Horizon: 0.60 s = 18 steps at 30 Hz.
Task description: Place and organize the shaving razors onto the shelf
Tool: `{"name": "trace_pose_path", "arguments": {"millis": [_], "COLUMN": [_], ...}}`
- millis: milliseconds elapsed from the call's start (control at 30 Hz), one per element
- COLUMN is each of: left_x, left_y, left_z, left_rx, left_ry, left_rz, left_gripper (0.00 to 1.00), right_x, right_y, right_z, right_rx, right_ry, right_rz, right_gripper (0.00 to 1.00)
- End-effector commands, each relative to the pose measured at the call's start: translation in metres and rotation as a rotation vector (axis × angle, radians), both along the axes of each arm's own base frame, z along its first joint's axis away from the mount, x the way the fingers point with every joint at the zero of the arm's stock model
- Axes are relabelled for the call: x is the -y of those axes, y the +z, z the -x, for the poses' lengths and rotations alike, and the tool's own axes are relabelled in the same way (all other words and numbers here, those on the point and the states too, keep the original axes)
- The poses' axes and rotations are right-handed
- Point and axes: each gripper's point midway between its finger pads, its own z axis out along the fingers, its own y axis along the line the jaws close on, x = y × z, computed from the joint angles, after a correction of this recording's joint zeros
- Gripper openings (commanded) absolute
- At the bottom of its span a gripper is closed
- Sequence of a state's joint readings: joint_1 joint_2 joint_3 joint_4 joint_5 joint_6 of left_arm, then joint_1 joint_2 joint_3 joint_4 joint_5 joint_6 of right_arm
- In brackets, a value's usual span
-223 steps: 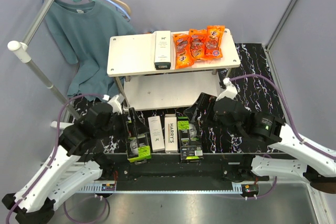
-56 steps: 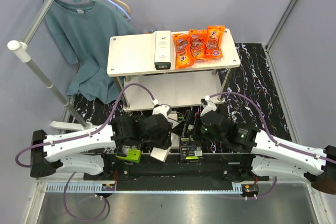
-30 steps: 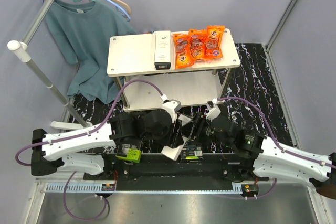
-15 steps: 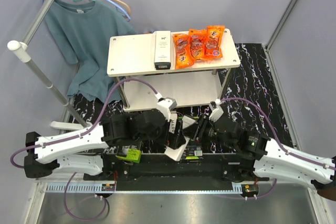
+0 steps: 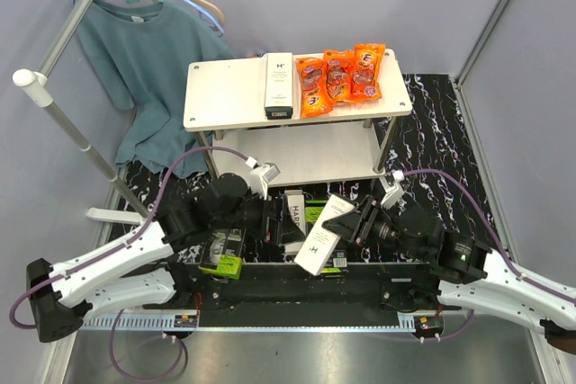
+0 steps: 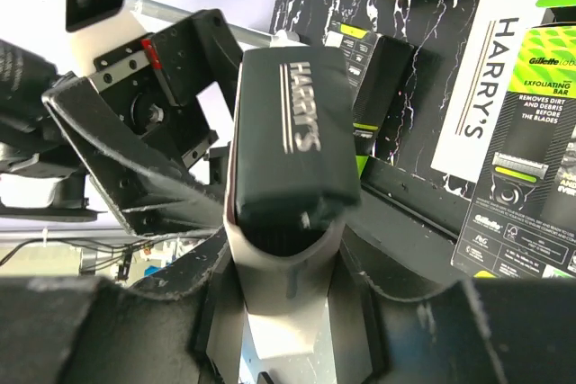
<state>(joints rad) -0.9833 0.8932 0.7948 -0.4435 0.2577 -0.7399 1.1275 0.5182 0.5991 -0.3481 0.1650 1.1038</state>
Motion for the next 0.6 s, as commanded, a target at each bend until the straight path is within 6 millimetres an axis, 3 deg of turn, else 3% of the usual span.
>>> {"name": "trace_pose_path", "arguments": {"millis": [0, 267, 567], "left_x": [0.021, 0.028, 0.036], "left_y": [0.043, 0.055, 0.037], "left_z": [0.026, 0.039, 0.036], "left_rx": [0.018, 0.007, -0.044], "left_ry": [-0.203, -0.277, -0.267], "left_rz": [0.207, 0.305, 0.312], "left_gripper": [0.98, 0.95, 0.92], "right_x": [0.004, 0.003, -0.005], "right_y": [0.007, 0.008, 0.021], "right_z": [0.000, -0.001, 0.008], "right_rx": [0.031, 0.042, 0.087], "right_ry": [-0.004, -0.002, 0.072], "right_rz": [-0.010, 0.001, -0.039], "right_gripper": [0.41, 0.40, 0.41]}}
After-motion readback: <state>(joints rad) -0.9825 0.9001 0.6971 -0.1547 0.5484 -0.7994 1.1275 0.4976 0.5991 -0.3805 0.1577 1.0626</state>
